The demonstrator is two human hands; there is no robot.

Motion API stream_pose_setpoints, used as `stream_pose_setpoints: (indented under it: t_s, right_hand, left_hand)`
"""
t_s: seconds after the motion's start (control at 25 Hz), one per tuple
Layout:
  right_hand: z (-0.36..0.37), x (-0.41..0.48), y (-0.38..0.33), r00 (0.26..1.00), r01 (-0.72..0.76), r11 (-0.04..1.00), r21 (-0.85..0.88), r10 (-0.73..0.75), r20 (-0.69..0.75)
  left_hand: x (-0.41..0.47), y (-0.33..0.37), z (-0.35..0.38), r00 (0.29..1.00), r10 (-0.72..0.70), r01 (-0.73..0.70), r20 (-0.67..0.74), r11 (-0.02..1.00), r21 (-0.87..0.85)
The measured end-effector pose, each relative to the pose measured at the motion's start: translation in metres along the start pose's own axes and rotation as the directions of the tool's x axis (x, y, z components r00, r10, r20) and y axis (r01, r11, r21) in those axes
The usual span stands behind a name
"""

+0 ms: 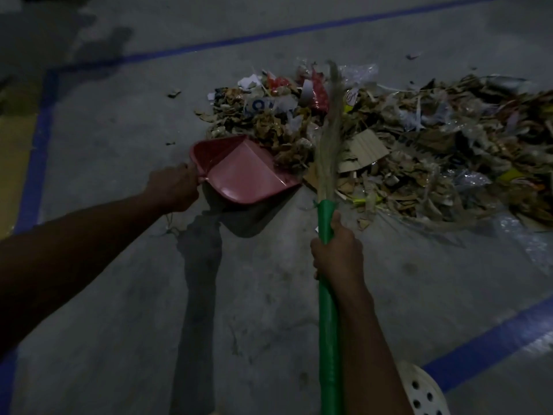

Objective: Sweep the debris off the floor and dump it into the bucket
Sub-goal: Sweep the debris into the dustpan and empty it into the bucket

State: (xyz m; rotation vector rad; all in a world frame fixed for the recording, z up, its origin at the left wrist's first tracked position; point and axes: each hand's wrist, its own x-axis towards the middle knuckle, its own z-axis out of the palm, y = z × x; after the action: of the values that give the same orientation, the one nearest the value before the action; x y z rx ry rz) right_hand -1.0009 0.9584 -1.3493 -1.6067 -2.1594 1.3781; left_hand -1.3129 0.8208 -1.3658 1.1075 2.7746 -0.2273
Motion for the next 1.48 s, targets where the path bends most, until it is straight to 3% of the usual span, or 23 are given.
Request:
stream_pose_setpoints:
  t_s: [0.24, 0.44, 0.6, 0.84, 1.0, 1.2, 1.32, 1.48]
  right_hand:
    - [0.005, -0.024, 0.005, 0.997, 0.064, 0.993, -0.095, -0.059, 0.057]
    - [0.009, -0.063, 0.014, 0.989, 0.061, 0.997, 0.052, -0.068, 0.134]
    - [-0.015, -0.089, 0.019, 0.999, -0.025, 0.981, 0.195, 0.016, 0.048]
    - [-0.029, -0.054, 0.012, 0.997, -0.030, 0.983, 0.179, 0.043, -0.069]
    - [-0.010, -0.033, -0.001, 0.999, -0.034, 0.987, 0.156, 0.035, -0.001]
    - [0.018, -0.073, 0.002, 0.993, 0.002, 0.995, 0.101, -0.014, 0.120]
    - [-0.005, -0.092, 0.009, 0.997, -0.057, 0.967, 0.247, 0.042, 0.064]
    - [-0.046, -0.075, 0.010, 0.994, 0.009, 0.934, 0.356, 0.031, -0.107]
  left_hand:
    - [0.045, 0.021, -0.010, 1.000, 0.022, -0.022, -0.016, 1.000, 0.018]
    - [0.061, 0.036, -0.007, 0.998, 0.022, -0.021, -0.056, 1.000, 0.017]
    - [0.057, 0.039, 0.001, 0.999, 0.002, -0.006, -0.043, 0.997, -0.074]
    - [0.046, 0.046, 0.003, 0.998, 0.020, -0.025, -0.055, 0.994, -0.106]
    - [0.043, 0.059, 0.000, 0.995, 0.066, -0.072, -0.068, 0.994, -0.088]
    - [0.034, 0.071, 0.000, 0.991, 0.087, -0.098, -0.104, 0.990, -0.104]
    - [0.031, 0.071, 0.003, 0.990, 0.100, -0.112, -0.098, 0.986, -0.122]
    - [0.025, 0.077, 0.009, 0.981, 0.166, -0.177, -0.099, 0.978, -0.112]
